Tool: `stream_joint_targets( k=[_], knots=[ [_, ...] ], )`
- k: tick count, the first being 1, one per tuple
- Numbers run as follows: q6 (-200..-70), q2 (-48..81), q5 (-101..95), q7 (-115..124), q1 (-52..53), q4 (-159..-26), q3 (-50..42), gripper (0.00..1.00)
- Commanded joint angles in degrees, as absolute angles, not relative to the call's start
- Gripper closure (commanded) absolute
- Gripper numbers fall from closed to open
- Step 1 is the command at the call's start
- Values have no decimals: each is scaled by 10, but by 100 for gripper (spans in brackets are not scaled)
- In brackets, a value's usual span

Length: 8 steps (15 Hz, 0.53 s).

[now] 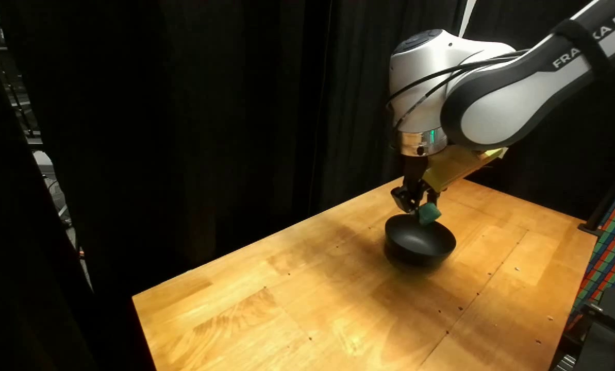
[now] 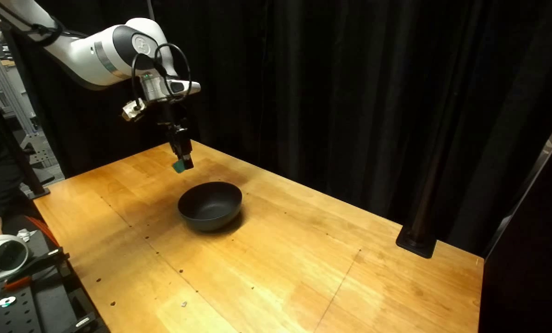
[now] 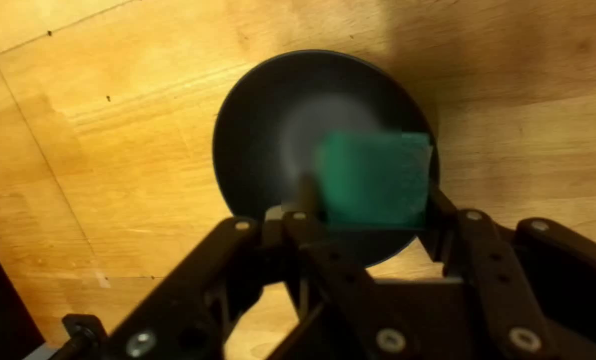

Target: Pick up the green block from the table and put it in the black bowl.

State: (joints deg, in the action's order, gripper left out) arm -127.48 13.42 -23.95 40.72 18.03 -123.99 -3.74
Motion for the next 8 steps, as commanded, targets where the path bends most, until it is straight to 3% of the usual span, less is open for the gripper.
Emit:
stream_joint_targets(
  k=[1, 4, 8],
  knots=[
    [-1307, 85, -288, 479, 159, -1290, -23, 21],
    [-1306, 35, -306, 514, 155, -1323, -4, 1],
    [-1281, -68, -219, 464, 140, -1374, 41, 0]
  ],
)
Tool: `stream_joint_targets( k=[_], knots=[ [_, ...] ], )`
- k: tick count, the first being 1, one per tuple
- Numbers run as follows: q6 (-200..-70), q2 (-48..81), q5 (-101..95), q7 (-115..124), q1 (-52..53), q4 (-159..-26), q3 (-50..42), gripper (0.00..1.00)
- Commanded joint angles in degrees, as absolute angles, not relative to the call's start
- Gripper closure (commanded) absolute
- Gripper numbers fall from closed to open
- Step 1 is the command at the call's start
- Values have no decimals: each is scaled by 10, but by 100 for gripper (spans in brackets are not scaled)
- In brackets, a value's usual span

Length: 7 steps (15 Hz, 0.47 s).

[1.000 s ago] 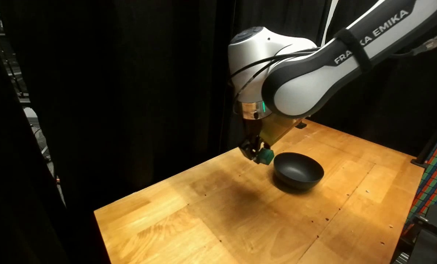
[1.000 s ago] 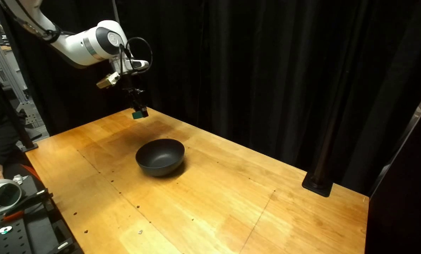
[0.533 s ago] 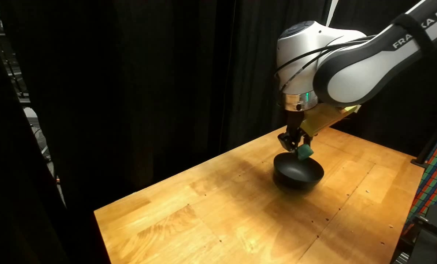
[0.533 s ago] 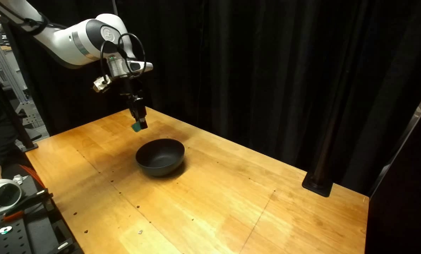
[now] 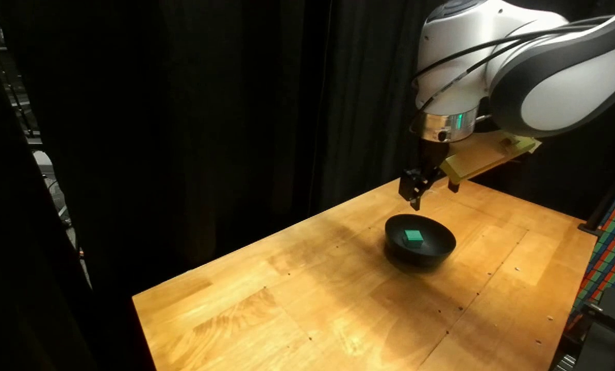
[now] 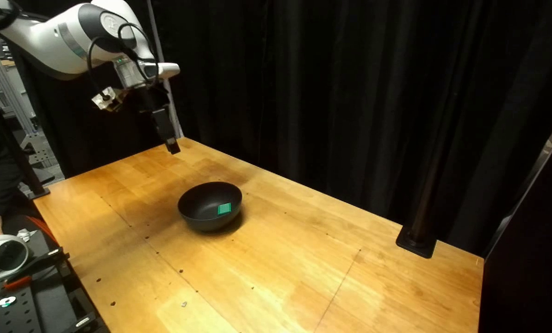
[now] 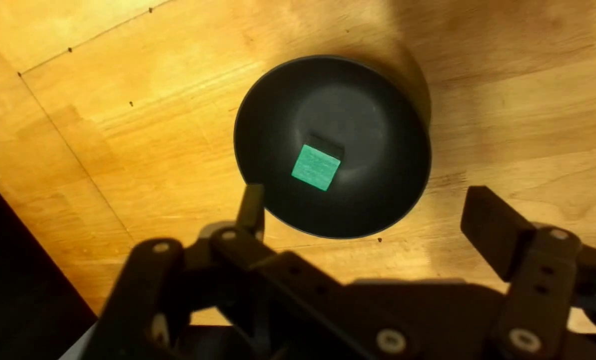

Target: Pick up the green block from the table and put it in the black bowl.

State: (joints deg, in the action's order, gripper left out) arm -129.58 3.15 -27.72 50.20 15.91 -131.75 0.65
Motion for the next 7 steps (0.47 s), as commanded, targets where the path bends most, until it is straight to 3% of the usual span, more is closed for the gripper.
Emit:
stream_joint_targets(
  k=[1, 5, 7],
  knots=[
    [-1271, -94, -174, 434, 137, -1382, 50, 0],
    [-1200, -180, -43, 373, 130, -1382, 71, 0],
    [-1209, -148, -59, 387, 115, -1367, 88, 0]
  ],
)
